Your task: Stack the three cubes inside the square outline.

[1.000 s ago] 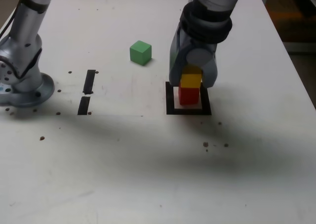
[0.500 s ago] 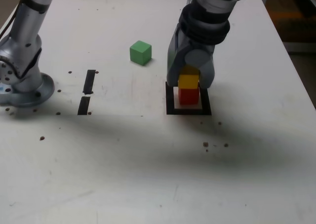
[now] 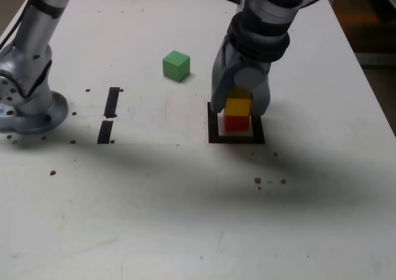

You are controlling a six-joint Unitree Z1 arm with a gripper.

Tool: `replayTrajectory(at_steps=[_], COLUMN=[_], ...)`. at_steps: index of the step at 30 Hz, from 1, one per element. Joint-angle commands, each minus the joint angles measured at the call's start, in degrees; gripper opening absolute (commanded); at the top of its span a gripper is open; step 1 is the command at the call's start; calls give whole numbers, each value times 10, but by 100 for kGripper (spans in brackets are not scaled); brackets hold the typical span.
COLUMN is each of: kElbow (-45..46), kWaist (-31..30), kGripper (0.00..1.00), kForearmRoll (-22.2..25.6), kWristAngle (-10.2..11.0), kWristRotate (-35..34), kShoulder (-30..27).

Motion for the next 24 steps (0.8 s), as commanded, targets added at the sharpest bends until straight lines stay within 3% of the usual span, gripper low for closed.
replayTrajectory(at_steps=[1, 4, 6, 10, 17, 21, 24], kElbow=[1, 2, 1, 1, 58, 146, 201], kWaist=[2, 3, 4, 4, 32, 97, 147], kGripper=[70, 91, 98, 100, 100, 100, 100], kForearmRoll=[2, 5, 7, 23, 84, 74, 44], kWristAngle=[0, 0, 2, 10, 57, 86, 106], kWristRotate=[2, 2, 2, 0, 26, 80, 139], kShoulder=[-1, -2, -5, -25, -156, -241, -273])
